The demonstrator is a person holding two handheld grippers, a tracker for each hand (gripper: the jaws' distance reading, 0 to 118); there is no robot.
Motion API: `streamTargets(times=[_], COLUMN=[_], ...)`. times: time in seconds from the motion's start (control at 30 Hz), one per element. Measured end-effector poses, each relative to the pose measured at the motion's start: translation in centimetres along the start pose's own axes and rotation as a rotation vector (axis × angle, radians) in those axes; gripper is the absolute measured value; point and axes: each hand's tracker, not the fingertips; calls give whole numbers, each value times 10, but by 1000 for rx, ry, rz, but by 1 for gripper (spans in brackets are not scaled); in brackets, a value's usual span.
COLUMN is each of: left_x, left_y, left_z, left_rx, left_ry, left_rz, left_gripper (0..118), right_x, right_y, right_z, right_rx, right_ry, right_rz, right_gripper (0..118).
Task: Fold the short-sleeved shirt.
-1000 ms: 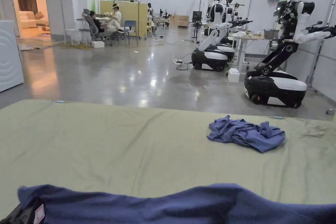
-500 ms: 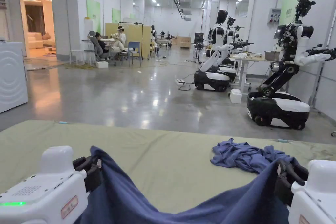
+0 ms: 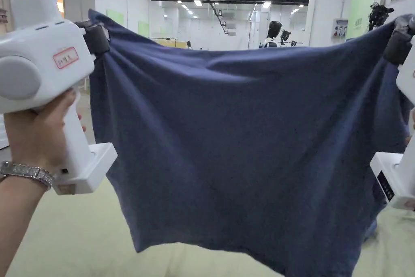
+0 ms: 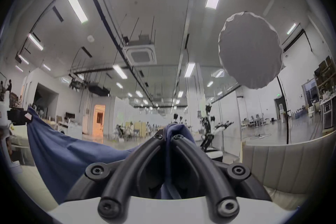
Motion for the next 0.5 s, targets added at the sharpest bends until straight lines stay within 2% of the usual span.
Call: streamTargets(times=[0.07, 0.1, 0.23, 0.3, 0.33, 0.37, 0.5], left_x=[2, 2, -1, -6, -8, -10, -23], left_y=[6, 9, -1, -18, -30, -42, -103], left_z=[19, 31, 88, 121, 140, 157, 232], left_rx=[42, 50, 74, 53, 24, -25, -213], left_ry=[-14, -19, -32, -47, -48, -59, -48], left_rz=[1, -3, -17, -31, -29, -16, -42], left_gripper=[1, 1, 1, 1, 1, 1, 1], right_x=[0, 10, 13, 13, 14, -3, -8], right_y=[-5, 49, 56, 50, 41, 38, -20], right_z=[12, 15, 59, 94, 114, 146, 239], right_rx=[36, 58, 83, 71, 53, 26, -202], right_ry=[8, 12, 33, 73, 68, 66, 110], right_rz=[23, 35, 92, 92, 109, 120, 107], right_gripper=[4, 4, 4, 4, 4, 4, 4])
